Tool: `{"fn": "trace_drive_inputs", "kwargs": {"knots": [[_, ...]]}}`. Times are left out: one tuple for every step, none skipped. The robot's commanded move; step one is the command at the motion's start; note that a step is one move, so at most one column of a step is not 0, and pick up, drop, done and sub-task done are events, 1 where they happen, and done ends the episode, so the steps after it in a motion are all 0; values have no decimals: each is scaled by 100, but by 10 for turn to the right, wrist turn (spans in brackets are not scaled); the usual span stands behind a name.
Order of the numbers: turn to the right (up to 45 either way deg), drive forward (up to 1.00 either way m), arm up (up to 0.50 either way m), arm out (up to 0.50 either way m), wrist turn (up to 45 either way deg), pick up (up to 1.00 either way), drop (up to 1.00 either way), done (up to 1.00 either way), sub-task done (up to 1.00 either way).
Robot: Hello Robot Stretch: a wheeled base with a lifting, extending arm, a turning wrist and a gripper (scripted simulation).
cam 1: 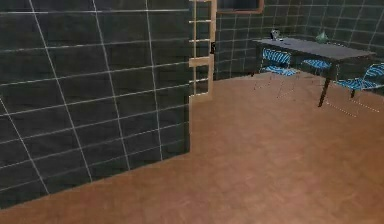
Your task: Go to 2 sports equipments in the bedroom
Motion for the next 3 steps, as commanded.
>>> {"fn": "trace_drive_inputs", "kwargs": {"knots": [[60, 0, 0, 0, 0, 0, 0, 0, 0], [0, 35, 0, 0, 0, 0, 0, 0, 0], [450, 0, 0, 0, 0, 0, 0, 0, 0]]}}
